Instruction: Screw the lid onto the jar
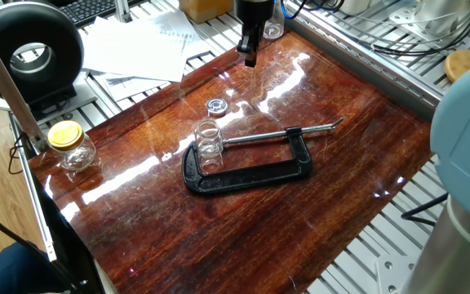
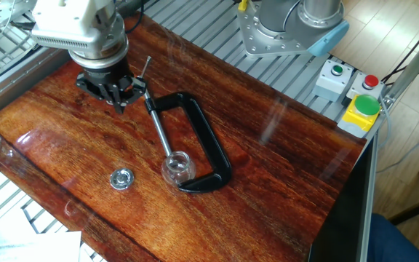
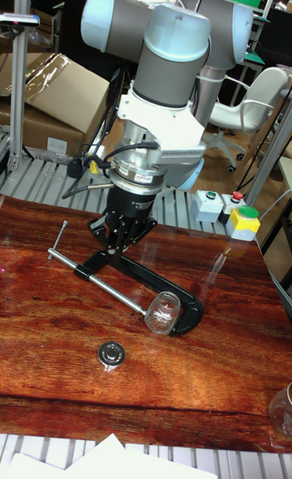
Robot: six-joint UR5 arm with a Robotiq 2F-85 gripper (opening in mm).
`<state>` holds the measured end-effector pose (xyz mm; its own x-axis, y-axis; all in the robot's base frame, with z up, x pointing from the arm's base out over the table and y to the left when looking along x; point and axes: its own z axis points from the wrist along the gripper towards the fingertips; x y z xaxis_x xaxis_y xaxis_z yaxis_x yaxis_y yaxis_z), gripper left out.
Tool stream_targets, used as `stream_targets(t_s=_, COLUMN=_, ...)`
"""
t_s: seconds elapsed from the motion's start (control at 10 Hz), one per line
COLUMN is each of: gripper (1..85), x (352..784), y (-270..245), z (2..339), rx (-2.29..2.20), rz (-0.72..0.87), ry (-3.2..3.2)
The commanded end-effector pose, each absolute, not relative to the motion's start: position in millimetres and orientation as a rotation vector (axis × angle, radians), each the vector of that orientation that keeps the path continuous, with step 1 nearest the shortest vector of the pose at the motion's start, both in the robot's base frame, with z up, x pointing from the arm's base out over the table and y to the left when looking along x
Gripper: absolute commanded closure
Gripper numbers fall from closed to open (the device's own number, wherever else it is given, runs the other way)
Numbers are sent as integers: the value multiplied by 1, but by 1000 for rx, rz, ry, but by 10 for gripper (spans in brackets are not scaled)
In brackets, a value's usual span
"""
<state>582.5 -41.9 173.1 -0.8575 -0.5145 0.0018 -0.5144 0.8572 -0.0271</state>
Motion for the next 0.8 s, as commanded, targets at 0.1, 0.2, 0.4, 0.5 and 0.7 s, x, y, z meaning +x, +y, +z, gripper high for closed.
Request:
stream_targets(t_s=0.1, gripper=843, x=584, y=-34, z=170, rx=-821, rz=-11, ry=3025)
stream_targets(t_s=0.2, gripper=843, x=584, y=-35, z=170, rx=-823, rz=-21, ry=3024)
stream_targets(t_s=0.4, gripper=843, x=585, y=-37, z=170, rx=-835, rz=-36, ry=3022)
stream_targets(t_s=0.5, gripper=843, x=580, y=-35, z=170, rx=-834, rz=-14, ry=3038)
stream_targets(t_s=0.7, gripper=843, x=562, y=-17, z=171, rx=-693, rz=113, ry=3126)
